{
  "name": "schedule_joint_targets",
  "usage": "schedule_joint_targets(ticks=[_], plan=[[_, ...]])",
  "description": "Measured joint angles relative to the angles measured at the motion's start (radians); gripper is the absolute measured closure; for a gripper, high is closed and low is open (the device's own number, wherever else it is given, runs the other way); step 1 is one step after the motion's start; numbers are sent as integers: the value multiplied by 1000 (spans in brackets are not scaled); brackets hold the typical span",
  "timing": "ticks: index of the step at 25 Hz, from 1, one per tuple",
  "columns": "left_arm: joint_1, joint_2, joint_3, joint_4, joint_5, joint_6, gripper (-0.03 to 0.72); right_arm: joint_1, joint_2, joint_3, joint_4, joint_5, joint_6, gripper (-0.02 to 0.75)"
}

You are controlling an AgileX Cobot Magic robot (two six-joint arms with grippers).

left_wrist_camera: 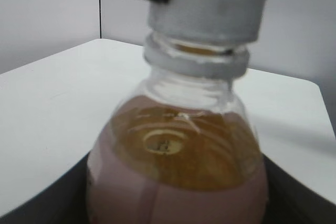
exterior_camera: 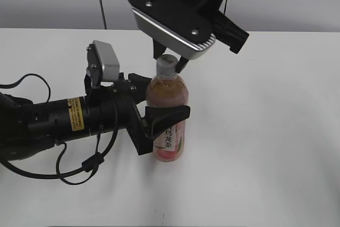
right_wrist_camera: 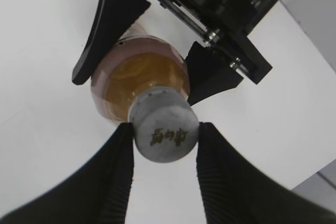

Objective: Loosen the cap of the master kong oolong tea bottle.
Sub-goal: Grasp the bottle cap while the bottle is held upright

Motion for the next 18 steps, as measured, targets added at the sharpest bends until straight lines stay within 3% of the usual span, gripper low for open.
schedule_joint_targets(ticks=[7, 18], plan=[[0, 0, 0, 2, -2, 2, 228, -4, 0, -1, 18, -3, -177, 456], [1, 0, 0, 3, -2, 2, 229, -5, 0, -1, 23, -3, -95, 452]])
